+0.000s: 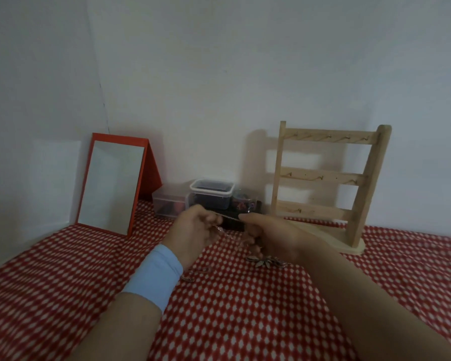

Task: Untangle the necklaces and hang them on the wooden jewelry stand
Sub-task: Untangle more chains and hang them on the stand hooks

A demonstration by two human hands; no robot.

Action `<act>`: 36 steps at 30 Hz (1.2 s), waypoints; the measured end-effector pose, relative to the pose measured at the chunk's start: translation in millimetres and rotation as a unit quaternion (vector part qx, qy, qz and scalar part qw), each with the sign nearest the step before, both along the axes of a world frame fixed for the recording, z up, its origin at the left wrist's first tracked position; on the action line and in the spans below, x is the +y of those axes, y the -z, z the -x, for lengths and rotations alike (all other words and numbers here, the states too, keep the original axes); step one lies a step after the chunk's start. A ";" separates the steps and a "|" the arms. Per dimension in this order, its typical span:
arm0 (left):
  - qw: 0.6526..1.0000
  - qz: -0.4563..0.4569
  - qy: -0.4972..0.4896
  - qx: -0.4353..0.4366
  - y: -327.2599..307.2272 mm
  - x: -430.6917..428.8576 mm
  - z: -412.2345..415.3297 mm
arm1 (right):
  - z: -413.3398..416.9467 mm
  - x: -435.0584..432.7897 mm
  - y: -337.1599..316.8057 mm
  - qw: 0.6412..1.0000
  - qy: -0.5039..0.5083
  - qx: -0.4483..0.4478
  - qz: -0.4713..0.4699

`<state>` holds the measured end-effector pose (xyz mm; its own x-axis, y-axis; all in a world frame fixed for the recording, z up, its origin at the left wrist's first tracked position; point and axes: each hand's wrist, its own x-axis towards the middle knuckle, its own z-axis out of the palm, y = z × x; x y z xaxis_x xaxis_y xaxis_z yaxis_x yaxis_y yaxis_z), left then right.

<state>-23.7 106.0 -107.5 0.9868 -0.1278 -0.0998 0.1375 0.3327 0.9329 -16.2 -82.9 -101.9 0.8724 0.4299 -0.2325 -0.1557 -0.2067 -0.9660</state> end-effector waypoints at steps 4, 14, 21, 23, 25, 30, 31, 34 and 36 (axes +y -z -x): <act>0.995 0.095 -0.025 -0.007 5.4 7.3 7.4 | 8.1 -25.1 -1.2 0.997 0.063 -0.003 -0.045; 0.992 -0.125 -0.007 -0.029 2.9 -29.9 14.4 | 18.8 -78.6 5.2 0.961 0.147 0.053 -0.226; 0.903 -0.406 0.013 -0.138 10.6 -40.0 -2.2 | 13.9 -104.5 14.0 0.979 0.194 -0.067 0.009; 0.856 -0.481 0.031 -0.186 14.4 -48.5 -8.6 | 12.5 -107.2 12.6 0.972 0.198 -0.105 0.073; 0.820 -0.538 0.039 -0.192 18.3 -57.4 -16.0 | 11.8 -106.6 10.3 0.960 0.198 -0.142 0.140; 0.754 -0.638 0.088 -0.129 31.9 -66.4 -36.9 | 1.0 -103.9 19.8 0.907 0.119 -0.214 0.343; 0.740 -0.653 0.107 -0.120 33.0 -67.6 -39.9 | -1.2 -104.1 22.3 0.889 0.102 -0.225 0.386; 0.685 -0.705 0.141 -0.118 30.8 -70.4 -43.6 | -7.2 -103.9 26.8 0.851 0.023 -0.246 0.463; 0.647 -0.735 0.152 -0.135 26.5 -72.0 -41.1 | -11.9 -103.9 24.3 0.842 -0.030 -0.248 0.478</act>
<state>17.5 34.1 -134.0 0.9449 -0.2833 -0.1638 -0.2465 -0.9453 0.2135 -4.3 -186.7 -126.3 0.9477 0.2993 -0.1106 0.2560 -0.9202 -0.2961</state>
